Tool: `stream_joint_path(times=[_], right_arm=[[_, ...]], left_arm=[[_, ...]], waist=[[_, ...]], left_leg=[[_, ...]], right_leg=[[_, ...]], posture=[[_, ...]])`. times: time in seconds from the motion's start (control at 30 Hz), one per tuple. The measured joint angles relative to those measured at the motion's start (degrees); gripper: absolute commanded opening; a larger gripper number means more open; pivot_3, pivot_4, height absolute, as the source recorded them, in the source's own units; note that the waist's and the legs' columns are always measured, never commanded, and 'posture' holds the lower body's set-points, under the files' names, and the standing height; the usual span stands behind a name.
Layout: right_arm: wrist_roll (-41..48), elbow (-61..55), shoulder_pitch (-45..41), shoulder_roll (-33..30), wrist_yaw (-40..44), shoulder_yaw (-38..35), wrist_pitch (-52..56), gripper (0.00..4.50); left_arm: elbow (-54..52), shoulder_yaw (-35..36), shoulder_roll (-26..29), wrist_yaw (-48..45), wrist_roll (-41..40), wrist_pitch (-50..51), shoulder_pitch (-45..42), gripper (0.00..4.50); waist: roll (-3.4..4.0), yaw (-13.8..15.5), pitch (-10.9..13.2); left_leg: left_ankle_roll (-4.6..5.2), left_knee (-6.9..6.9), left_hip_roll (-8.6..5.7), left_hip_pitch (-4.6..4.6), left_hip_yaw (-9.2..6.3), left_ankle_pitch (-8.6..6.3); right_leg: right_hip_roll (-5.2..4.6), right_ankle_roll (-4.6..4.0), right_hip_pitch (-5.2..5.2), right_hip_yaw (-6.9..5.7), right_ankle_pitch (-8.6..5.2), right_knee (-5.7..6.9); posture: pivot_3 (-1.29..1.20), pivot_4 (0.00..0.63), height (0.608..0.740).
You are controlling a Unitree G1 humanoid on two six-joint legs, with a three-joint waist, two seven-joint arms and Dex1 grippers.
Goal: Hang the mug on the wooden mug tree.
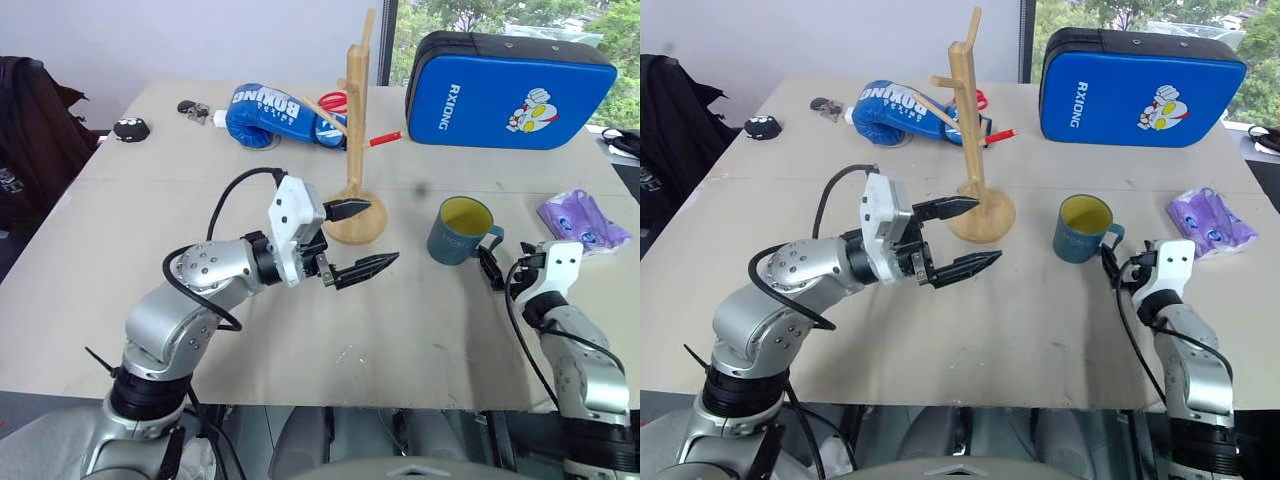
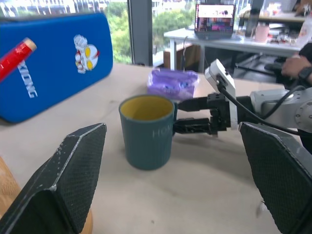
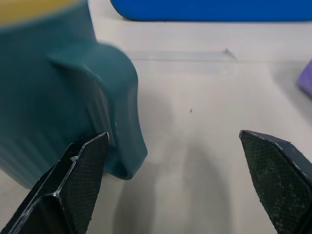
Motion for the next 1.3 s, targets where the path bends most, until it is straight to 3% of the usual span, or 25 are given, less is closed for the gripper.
stream_joint_path(times=[0.2, 0.37, 0.5, 0.7, 0.87, 1.0, 1.17, 1.3], right_arm=[[-1.2, 3.7, -2.5, 0.7, -0.5, 0.1, -2.1, 4.34], [-1.4, 5.6, -2.9, 1.0, -0.6, 0.3, -3.6, 2.18], [-1.9, 6.2, -2.9, 1.1, -0.2, 1.3, -4.3, 0.07], [-2.1, 5.1, -2.9, -0.5, 1.6, 1.7, -4.5, 0.07], [3.1, 1.6, -4.9, -8.2, 11.4, 1.7, -1.8, 0.07], [6.5, 0.5, -12.2, -17.4, 21.7, 2.3, 0.6, 0.07], [5.7, 6.8, -29.9, -28.4, 35.2, 6.7, 0.9, 0.07], [3.1, 13.2, -39.6, -29.9, 42.4, 11.6, -0.9, 0.07]], left_arm=[[-0.6, -0.9, 3.6, 0.1, -0.3, 5.4, 0.1, 4.5], [-1.9, -1.3, 3.9, 0.1, 0.1, 6.3, 0.5, 4.5], [-2.0, -1.3, 3.9, -0.1, 0.3, 5.9, 2.3, 4.5], [-1.8, -1.0, 3.9, -0.6, 1.9, 3.2, 4.4, 4.5], [-1.6, 1.2, 1.1, 1.1, 1.5, 2.2, 4.7, 4.5], [-1.7, 4.5, -1.3, 3.3, -2.4, 3.2, 4.4, 4.5], [-1.9, 10.3, -5.1, 10.3, -9.7, 6.7, 0.4, 4.5], [-2.2, 12.5, -6.9, 15.2, -12.6, 7.4, -0.7, 4.5]], waist=[[0.03, 0.0, 0.0], [0.03, 0.0, 0.0], [0.03, -0.1, 0.0], [0.03, 0.0, 0.0], [0.05, 0.0, 0.0], [0.11, -0.2, 0.1], [0.06, -0.1, 0.1], [-0.03, 0.0, 0.1]], left_leg=[[0.0, -0.02, 0.0, -0.02, 0.0, 0.0], [0.0, -0.02, 0.0, -0.01, 0.01, 0.0], [0.0, -0.02, 0.01, -0.01, 0.01, 0.0], [0.01, -0.02, 0.0, -0.03, 0.02, 0.0], [0.24, 0.0, 0.01, -0.02, 0.02, -0.14], [0.27, 0.0, 0.03, 0.0, 0.04, -0.15], [0.28, 0.02, 0.03, -0.01, -0.02, -0.16], [0.24, 0.0, 0.03, -0.11, -0.08, -0.14]], right_leg=[[0.0, 0.0, -0.04, 0.0, 0.0, 0.0], [-0.01, 0.0, -0.04, 0.01, 0.0, 0.0], [-0.01, 0.0, -0.04, 0.02, 0.0, 0.01], [-0.02, 0.0, -0.04, 0.01, 0.0, 0.0], [-0.02, 0.0, -0.03, 0.01, 0.0, 0.0], [-0.01, 0.0, -0.04, 0.04, 0.01, 0.02], [-0.02, 0.0, -0.02, -0.02, 0.01, -0.02], [-0.04, 0.0, -0.05, -0.1, 0.01, -0.07]], posture=[[0.0, 0.15, 0.737], [0.0, 0.15, 0.737], [0.0, 0.15, 0.737], [0.0, 0.15, 0.737], [0.0, 0.15, 0.737], [0.0, 0.15, 0.737], [0.0, 0.15, 0.737], [0.0, 0.15, 0.737]])
